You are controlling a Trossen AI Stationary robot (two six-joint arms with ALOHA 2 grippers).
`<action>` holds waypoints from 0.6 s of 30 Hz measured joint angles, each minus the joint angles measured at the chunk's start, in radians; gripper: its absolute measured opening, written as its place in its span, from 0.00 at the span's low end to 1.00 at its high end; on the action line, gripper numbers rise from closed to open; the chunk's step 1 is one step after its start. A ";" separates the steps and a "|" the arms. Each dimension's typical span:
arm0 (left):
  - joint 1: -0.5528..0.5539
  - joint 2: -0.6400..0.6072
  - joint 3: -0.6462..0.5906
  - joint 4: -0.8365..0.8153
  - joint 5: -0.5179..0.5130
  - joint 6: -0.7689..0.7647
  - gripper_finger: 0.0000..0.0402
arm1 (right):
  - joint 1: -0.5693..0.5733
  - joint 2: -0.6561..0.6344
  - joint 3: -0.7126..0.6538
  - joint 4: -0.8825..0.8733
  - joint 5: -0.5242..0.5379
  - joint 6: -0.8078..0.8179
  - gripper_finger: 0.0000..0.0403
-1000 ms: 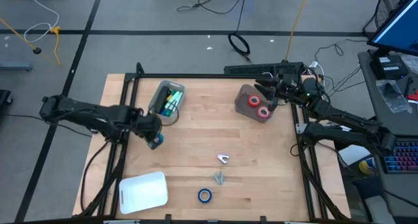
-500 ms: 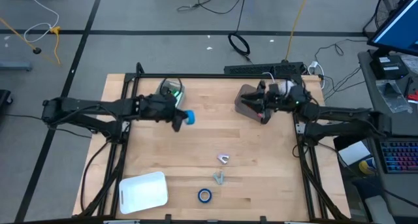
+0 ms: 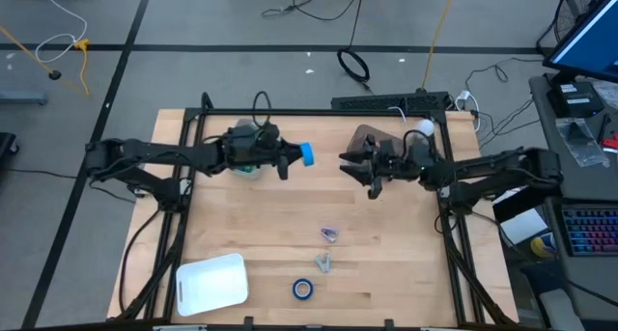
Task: Pick and place Stapler, Stapler remover, tape
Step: Put the light blue tape into the black bin
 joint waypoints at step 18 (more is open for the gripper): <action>0.040 0.246 0.291 -0.029 0.229 0.131 0.10 | 0.007 0.099 0.104 -0.070 0.054 -0.057 0.55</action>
